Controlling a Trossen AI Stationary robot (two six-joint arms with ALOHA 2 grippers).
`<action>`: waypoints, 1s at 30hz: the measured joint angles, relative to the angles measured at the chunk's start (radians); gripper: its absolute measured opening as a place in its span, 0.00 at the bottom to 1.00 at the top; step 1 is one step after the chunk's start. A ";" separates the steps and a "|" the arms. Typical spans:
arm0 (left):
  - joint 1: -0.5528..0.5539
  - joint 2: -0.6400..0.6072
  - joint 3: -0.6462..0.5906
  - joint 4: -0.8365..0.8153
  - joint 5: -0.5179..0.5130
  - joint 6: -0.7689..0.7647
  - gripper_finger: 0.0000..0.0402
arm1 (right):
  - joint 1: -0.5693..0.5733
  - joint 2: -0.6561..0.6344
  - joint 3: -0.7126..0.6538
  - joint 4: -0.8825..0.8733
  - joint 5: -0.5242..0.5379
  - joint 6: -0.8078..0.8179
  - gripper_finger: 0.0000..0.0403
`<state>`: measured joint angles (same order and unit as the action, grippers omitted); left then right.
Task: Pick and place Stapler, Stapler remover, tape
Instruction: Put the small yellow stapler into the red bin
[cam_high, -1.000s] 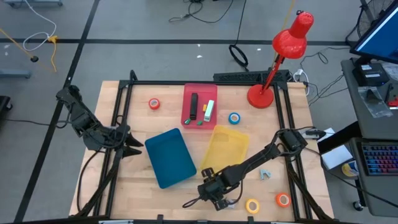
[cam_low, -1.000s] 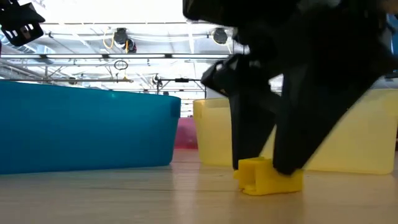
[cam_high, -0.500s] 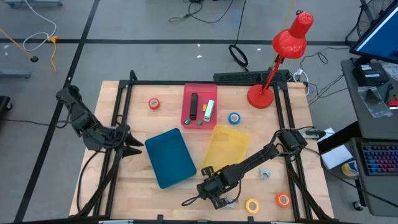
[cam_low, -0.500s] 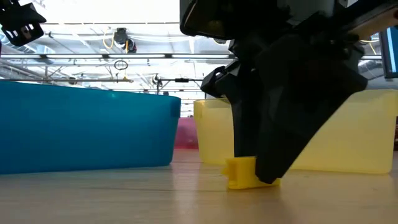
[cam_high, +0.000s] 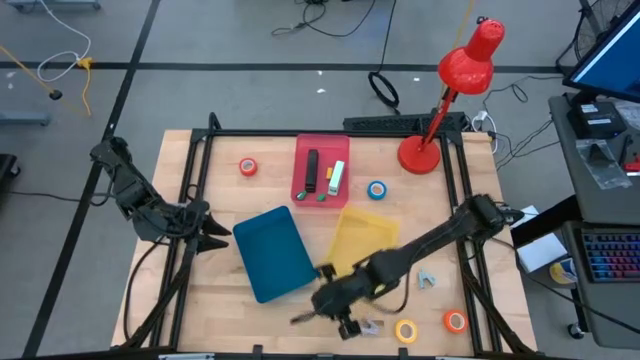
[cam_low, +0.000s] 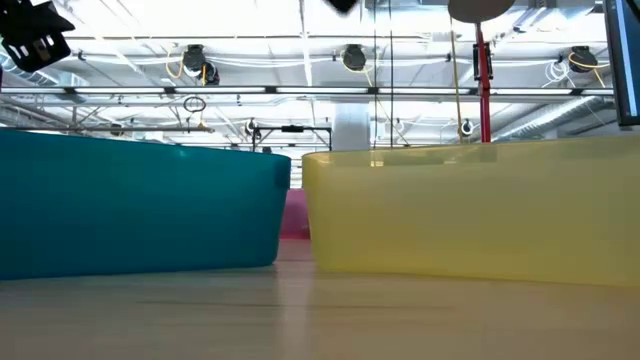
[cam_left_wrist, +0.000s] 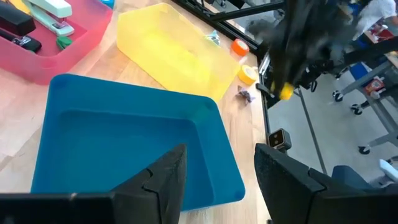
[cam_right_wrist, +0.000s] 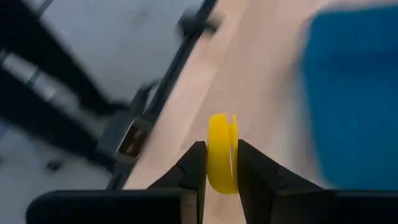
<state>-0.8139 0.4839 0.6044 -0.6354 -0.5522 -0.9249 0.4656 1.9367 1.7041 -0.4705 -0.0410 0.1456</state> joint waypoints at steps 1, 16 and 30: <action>0.000 0.000 0.000 0.002 0.000 0.000 0.46 | -0.014 -0.034 0.002 -0.006 0.048 -0.012 0.13; 0.001 0.000 0.000 0.005 -0.132 -0.027 0.46 | -0.522 -0.195 0.001 -0.137 0.320 -0.300 0.13; 0.002 0.012 0.000 0.005 -0.319 -0.071 0.46 | -0.896 0.042 0.001 -0.243 0.116 -0.353 0.13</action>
<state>-0.8120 0.4964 0.6048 -0.6301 -0.8714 -0.9957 -0.4299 1.9791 1.7052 -0.7139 0.0748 -0.2070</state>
